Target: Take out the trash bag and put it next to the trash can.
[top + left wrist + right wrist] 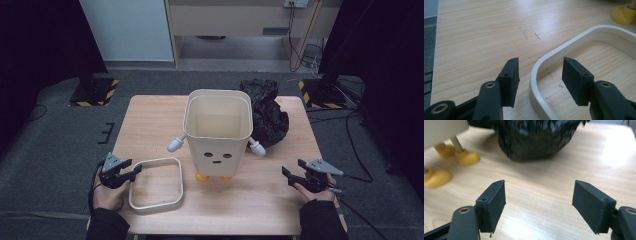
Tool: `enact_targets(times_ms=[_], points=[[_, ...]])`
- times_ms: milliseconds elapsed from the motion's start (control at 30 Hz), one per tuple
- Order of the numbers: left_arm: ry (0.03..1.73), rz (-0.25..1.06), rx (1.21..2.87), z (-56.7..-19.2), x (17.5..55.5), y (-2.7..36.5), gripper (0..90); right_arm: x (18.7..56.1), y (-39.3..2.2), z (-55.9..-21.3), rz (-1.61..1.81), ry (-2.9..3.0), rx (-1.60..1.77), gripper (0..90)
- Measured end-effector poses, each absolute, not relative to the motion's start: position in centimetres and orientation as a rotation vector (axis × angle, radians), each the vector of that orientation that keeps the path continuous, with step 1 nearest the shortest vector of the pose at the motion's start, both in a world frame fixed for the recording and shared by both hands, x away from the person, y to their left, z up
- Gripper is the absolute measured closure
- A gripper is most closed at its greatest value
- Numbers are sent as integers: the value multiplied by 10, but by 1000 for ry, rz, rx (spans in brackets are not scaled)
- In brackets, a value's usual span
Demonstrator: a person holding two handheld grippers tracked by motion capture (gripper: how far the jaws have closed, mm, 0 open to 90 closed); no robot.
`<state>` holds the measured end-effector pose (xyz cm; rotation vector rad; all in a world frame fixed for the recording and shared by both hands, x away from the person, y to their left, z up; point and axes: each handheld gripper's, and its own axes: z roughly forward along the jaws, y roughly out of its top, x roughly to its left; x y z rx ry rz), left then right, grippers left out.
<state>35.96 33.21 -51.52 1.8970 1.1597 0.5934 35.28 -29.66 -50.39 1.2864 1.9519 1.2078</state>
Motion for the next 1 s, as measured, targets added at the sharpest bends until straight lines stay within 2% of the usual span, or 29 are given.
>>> enact_targets(times_ms=[133,367,633,1000], points=[[1146,606,1944,-519,364,333,558,354,-298,-509,1185,1972,1280,278],[1106,583,1989,-523,372,331,634,353,-300,-513,1167,1989,1296,281],[1128,590,2066,-527,374,327,772,356,-299,-522,1108,2041,1308,272],[1341,657,2037,-523,368,317,798,357,-295,-530,1048,2088,1323,265]])
